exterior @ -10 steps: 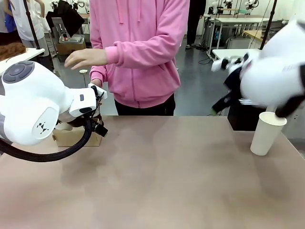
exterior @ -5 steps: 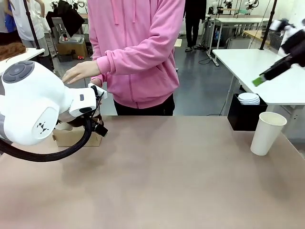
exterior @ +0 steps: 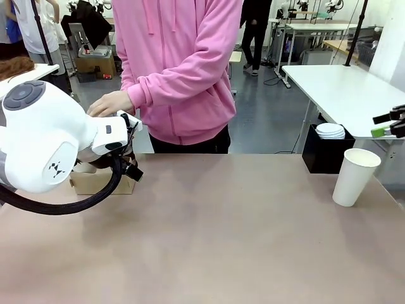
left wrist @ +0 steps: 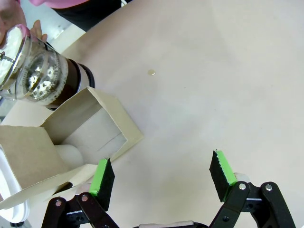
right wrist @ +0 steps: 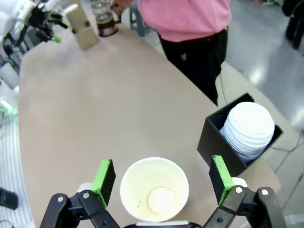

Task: Pour a drink into a cup and package it in a carrier.
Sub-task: Pick up the 600 ml Paper Cup and place it in the middle top area of the table.

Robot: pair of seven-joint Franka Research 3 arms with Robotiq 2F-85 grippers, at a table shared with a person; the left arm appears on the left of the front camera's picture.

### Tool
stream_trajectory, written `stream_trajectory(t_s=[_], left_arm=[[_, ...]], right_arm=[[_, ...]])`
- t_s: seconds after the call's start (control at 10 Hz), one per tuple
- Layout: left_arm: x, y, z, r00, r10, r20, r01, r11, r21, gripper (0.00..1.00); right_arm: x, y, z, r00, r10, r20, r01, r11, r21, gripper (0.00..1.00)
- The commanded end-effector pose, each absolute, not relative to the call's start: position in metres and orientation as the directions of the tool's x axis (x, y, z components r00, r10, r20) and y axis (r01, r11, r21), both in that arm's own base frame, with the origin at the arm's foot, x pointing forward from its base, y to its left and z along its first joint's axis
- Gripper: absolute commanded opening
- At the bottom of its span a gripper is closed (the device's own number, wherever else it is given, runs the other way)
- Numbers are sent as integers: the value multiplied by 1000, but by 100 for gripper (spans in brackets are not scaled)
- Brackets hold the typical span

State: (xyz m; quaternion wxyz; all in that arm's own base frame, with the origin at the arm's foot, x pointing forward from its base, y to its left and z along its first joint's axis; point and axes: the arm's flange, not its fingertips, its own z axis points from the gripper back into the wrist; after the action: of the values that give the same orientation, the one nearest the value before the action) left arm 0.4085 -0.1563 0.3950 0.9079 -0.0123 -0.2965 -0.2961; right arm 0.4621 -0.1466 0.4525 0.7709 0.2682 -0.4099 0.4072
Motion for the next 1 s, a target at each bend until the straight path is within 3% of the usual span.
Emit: stream_trajectory(t_s=[0.0,0.1,0.5,0.9], left_arm=[[408,-157,397,646,-531,549,546,824,154,100],[408,-157,397,646,-531,549,546,824,154,100],[408,-157,397,646,-531,549,546,824,154,100],[408,-157,397,646,-531,549,546,824,154,100]], right_arm=[[473,-127,446,389,413,823,-801,594,80,100],[462,-147,452,332,408,850,-848,524,80,100],[466,-146,446,350,409,843,-840,536,88,100],[440,-233,394,129,156,979,-868,495,35,100]])
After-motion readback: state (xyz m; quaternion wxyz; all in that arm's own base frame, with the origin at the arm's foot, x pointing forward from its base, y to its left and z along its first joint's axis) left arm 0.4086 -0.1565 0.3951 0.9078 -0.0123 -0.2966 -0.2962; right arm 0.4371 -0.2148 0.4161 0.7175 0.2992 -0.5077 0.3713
